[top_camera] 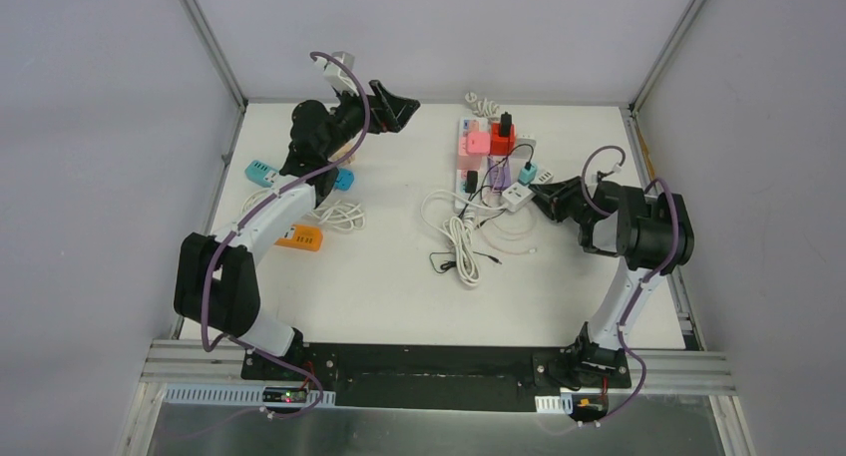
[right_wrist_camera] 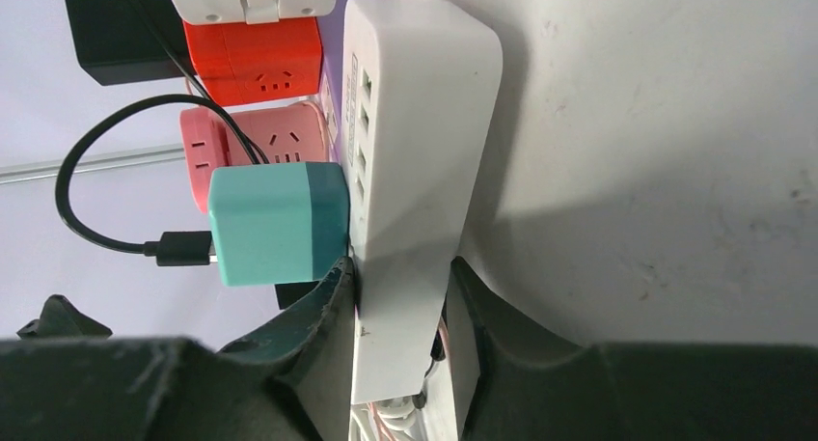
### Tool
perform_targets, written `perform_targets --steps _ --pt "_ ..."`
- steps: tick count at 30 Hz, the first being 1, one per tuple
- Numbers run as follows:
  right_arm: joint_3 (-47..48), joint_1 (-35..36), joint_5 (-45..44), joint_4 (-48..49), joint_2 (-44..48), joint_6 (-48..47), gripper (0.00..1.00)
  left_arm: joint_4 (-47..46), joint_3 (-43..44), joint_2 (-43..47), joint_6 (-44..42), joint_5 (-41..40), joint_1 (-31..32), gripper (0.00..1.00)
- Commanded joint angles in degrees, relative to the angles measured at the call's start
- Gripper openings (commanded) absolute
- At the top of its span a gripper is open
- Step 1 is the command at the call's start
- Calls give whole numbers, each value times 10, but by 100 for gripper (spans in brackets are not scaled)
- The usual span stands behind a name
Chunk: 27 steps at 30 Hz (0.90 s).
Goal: Pull the plug off the socket
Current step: Pick up the socket from the center of the board.
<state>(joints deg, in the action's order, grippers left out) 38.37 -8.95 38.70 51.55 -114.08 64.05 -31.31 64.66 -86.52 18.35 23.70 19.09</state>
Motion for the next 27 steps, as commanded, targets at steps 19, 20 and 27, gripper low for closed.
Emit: perform_targets --steps 19,20,27 --pt "-19 -27 93 68 82 7 2 -11 -13 46 -36 -20 2 99" --pt "-23 -27 98 61 91 0 2 -11 -13 48 -36 -20 2 99" --pt "-44 -27 136 -20 179 -63 0 -13 -15 49 -35 -17 2 99"
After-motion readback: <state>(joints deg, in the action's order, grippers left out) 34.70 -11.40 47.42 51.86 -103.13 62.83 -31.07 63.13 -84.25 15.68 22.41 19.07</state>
